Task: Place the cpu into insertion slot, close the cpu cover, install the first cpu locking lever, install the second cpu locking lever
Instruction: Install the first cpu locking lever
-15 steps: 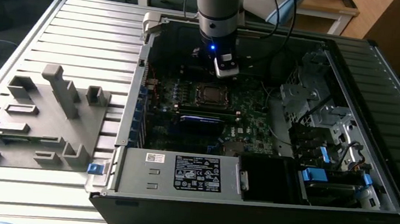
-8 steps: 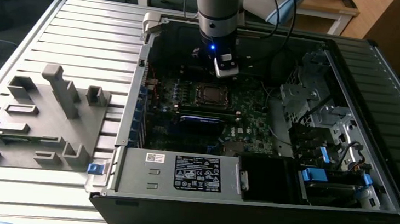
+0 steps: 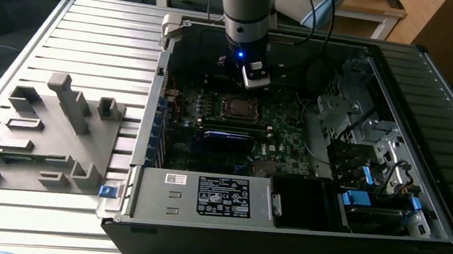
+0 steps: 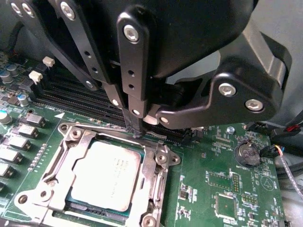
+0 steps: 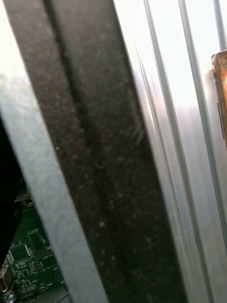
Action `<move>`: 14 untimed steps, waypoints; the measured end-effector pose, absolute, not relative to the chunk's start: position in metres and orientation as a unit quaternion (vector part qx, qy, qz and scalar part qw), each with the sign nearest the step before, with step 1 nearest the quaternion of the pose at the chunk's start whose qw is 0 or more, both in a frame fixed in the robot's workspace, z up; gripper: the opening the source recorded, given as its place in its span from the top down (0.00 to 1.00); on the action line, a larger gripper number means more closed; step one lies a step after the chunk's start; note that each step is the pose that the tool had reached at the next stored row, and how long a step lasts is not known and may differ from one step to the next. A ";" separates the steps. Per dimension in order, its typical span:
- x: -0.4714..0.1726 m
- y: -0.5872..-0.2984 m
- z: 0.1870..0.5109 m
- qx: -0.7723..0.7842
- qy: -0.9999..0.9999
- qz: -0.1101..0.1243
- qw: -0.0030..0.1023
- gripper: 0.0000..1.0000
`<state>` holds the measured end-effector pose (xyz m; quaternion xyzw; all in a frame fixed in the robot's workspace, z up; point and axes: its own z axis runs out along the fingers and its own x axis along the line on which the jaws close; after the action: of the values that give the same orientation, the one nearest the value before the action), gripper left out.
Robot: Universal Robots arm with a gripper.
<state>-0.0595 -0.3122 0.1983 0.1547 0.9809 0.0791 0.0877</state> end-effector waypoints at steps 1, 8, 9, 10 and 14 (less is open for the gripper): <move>-0.059 -0.312 0.198 0.155 0.981 0.079 0.088 0.89; -0.059 -0.307 0.198 0.155 0.981 0.079 0.088 0.89; -0.059 -0.307 0.198 0.155 0.981 0.079 0.088 0.89; -0.059 -0.307 0.198 0.155 0.981 0.079 0.088 0.89; -0.059 -0.307 0.198 0.155 0.981 0.078 0.088 0.89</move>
<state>-0.0594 -0.3066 0.1978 0.1549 0.9809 0.0779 0.0880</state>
